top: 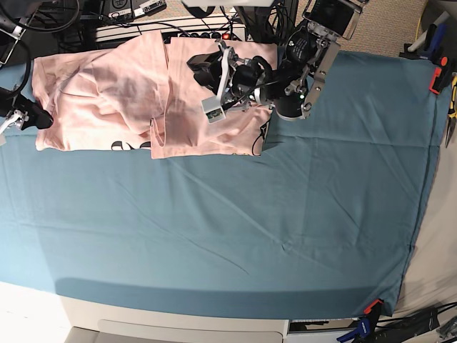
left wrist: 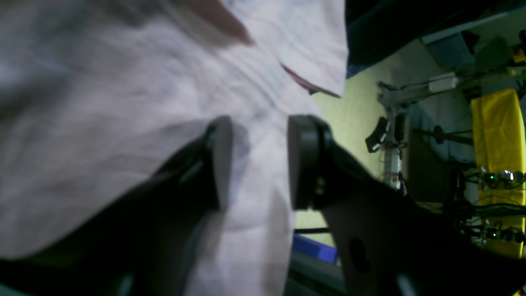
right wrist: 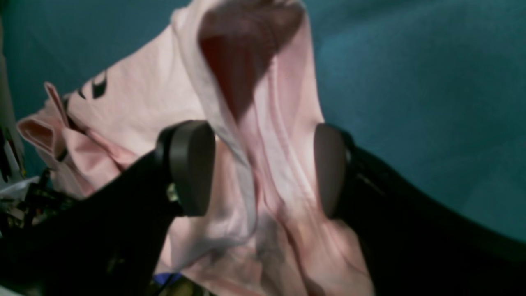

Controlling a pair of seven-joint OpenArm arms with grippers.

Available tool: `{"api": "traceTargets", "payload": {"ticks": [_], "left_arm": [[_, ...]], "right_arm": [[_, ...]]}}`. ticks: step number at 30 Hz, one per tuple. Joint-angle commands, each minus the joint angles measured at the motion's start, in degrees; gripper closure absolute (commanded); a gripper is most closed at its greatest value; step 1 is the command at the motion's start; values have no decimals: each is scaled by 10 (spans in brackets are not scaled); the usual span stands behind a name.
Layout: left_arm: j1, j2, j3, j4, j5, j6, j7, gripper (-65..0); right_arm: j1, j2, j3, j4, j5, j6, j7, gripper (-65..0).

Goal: Fold the T-shirt properly
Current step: 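Move the right gripper to the collar end and pinch the shirt edge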

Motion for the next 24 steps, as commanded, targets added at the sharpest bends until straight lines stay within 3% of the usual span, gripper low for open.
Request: {"api": "traceTargets", "payload": {"ticks": [1,8,17,21,24], "left_arm": [[-6,4,-1,10,-16,-5,-10,-242],[-6,4,-1,10,-16,-5,-10,-242],[-6,4,-1,10,-16,-5,-10,-242],[-6,4,-1,10,-16,-5,-10,-241],[-6,4,-1,10,-16,-5,-10,-241]], "right_arm": [[-2,-9,-3,-1,-30,-6,-18,-387],[-2,-23,-3,-1,-30,-6,-18,-386],[-2,-5,-2,36,-36,-6,-18,-386],[-2,-2,1,76,-87,-6,-18,-386],[-2,-1,1,97,-151,-6,12,-386]]}}
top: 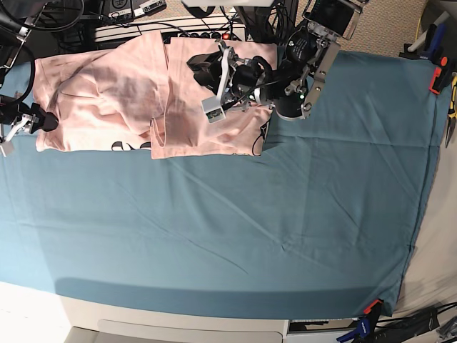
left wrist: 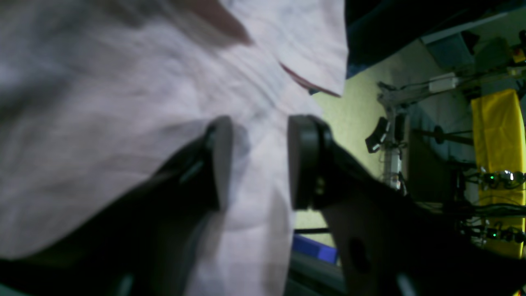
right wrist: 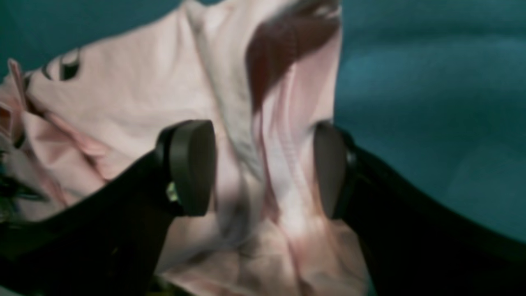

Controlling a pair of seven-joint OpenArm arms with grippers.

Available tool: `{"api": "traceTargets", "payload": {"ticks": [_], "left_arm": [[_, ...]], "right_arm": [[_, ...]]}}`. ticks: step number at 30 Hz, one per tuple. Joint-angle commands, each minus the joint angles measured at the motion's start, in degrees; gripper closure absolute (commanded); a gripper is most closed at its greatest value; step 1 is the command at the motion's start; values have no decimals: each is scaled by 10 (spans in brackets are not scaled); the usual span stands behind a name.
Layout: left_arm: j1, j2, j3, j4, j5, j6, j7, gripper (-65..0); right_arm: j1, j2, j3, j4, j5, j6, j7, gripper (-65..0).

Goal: Fold the T-shirt properly
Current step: 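Move the right gripper to the collar end and pinch the shirt edge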

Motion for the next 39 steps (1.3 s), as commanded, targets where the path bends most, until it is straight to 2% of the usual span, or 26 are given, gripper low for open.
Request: {"api": "traceTargets", "payload": {"ticks": [1,4,11,19,26,28,31,33,36,39], "left_arm": [[-6,4,-1,10,-16,-5,-10,-241],[-6,4,-1,10,-16,-5,-10,-241],[-6,4,-1,10,-16,-5,-10,-242],[-6,4,-1,10,-16,-5,-10,-241],[-3,4,-1,10,-16,-5,-10,-241],[-2,5,-1,10,-16,-5,-10,-241],[-2,5,-1,10,-16,-5,-10,-241],[-2,4,-1,10,-16,-5,-10,-241],[-2,4,-1,10,-16,-5,-10,-241],[-2,4,-1,10,-16,-5,-10,-241]], "right_arm": [[0,13,-1,5,-53,-11,6,-386],[0,13,-1,10,-89,-19,22,-386],[0,11,-1,10,-93,-23,28,-386],[-5,-21,-1,10,-28,-11,-35,-386],[-5,-22,-1,10,-29,-9,-35,-379],[-5,-22,-1,10,-29,-9,-35,-314],[-5,-22,-1,10,-29,-9,-35,-145],[-4,-22,-1,10,-27,-10,-35,-62],[-4,-22,-1,10,-27,-10,-35,-4],[-4,-22,-1,10,-20,-10,-35,0]]}}
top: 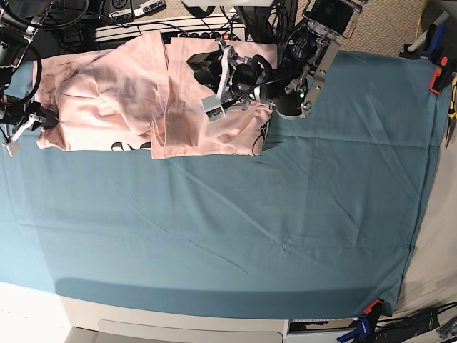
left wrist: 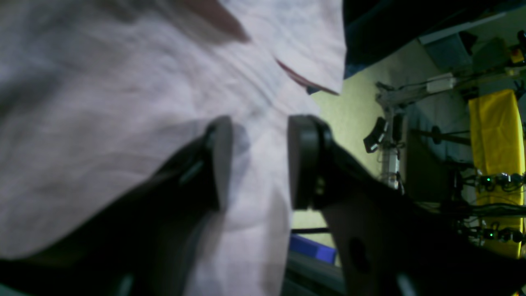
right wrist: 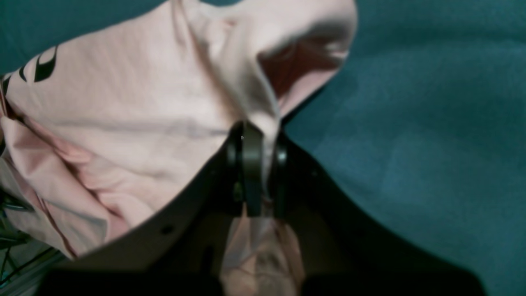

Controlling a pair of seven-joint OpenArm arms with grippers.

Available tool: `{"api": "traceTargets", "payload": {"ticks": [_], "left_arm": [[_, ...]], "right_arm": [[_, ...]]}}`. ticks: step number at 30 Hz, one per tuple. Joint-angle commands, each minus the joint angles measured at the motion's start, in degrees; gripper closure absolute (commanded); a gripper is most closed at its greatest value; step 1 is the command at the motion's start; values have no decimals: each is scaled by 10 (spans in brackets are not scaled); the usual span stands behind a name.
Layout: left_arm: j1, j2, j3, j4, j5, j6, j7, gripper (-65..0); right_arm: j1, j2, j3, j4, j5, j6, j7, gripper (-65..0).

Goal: Fold the T-shirt properly
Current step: 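Move the right gripper to the collar end and pinch the shirt edge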

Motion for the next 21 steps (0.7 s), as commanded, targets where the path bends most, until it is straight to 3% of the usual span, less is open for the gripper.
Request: {"api": "traceTargets", "payload": {"ticks": [1,12,21], "left_arm": [[-5,4,-1,10,-15,-5,-10,-241],[-5,5,-1,10,-15,-5,-10,-241],[-5,5,-1,10,-14,-5,-10,-241]], "right_arm": [[-2,3,-4,-1,-2,-3,-26,0],[-3,-1,-4,0,264,-3,-26,0],[-3,-2,-5,0,280,-7,-26,0]]}}
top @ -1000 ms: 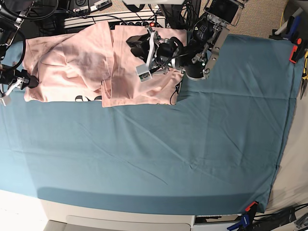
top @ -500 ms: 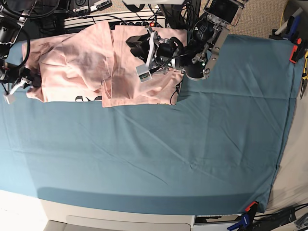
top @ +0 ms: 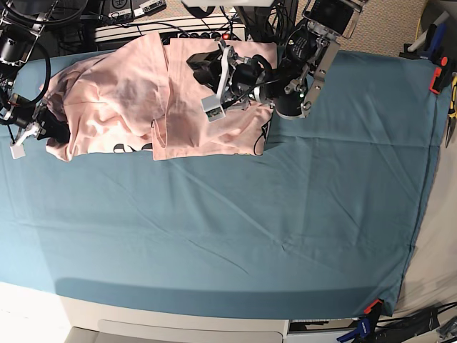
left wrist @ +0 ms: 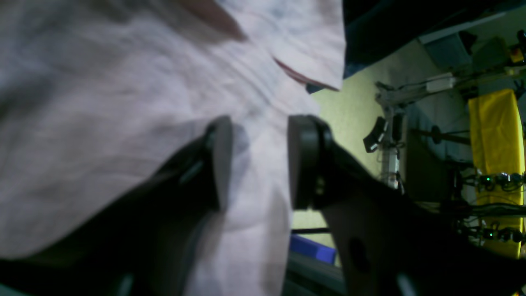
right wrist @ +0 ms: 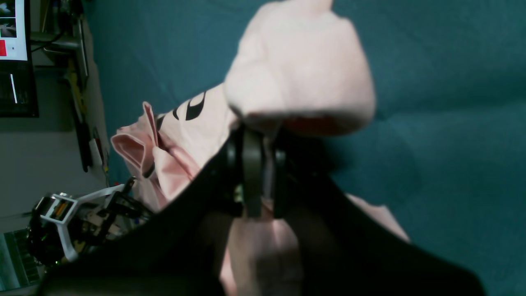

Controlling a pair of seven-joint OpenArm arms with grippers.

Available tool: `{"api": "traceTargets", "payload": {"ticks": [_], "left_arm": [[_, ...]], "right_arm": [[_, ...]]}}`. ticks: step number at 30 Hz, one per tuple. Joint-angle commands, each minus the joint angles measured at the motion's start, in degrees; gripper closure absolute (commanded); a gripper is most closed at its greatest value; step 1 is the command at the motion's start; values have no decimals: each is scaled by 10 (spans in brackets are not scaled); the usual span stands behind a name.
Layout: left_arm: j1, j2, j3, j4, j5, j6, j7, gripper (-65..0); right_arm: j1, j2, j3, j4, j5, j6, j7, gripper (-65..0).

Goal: Fold the T-shirt properly
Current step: 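Move the right gripper to the collar end and pinch the shirt edge, then lift the collar end with the right gripper and fold it over the hem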

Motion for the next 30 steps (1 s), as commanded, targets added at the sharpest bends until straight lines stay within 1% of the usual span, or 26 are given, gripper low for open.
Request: {"api": "traceTargets", "payload": {"ticks": [1,4,6,9,12,14,15,18,20,22,24,26,28,30], "left_arm": [[-5,5,-1,10,-14,-5,-10,-241],[-5,4,-1,10,-14,-5,-10,-241],[-5,4,-1,10,-14,-5,-10,-241],[-5,4,-1,10,-14,-5,-10,-241],[-5,4,-1,10,-14,-5,-10,-241],[-5,4,-1,10,-14,-5,-10,-241],[-5,4,-1,10,-12,-5,-10,-241],[-3,4,-1,10,2,-5,-10,-241],[-1,3,-1,10,12,-5,-10,-241],[2,3,-1,10,12,-5,-10,-241],[7,3,-1,10,11,-5,-10,-241],[11,3,-1,10,11,-5,-10,-241],[14,3,-1,10,11,-5,-10,-241],[15,3,-1,10,11,-5,-10,-241]], "right_arm": [[8,16,2,8,13,1,7,0],[7,16,2,14,13,1,7,0],[-7,12,2,42,13,1,7,0],[-49,-5,2,139,13,2,7,0],[-101,-38,2,275,13,9,7,0],[-130,-65,2,362,7,9,7,0],[-144,-80,2,402,-8,9,7,0],[-180,-130,2,505,-84,9,7,0],[-201,-173,2,559,-143,9,7,0],[-215,-217,2,595,-180,5,7,0],[-224,-260,2,620,-200,-1,7,0],[-228,-299,2,639,-207,-2,7,0],[-228,-330,2,654,-207,-2,7,0],[-228,-354,1,670,-207,-2,7,0]]}}
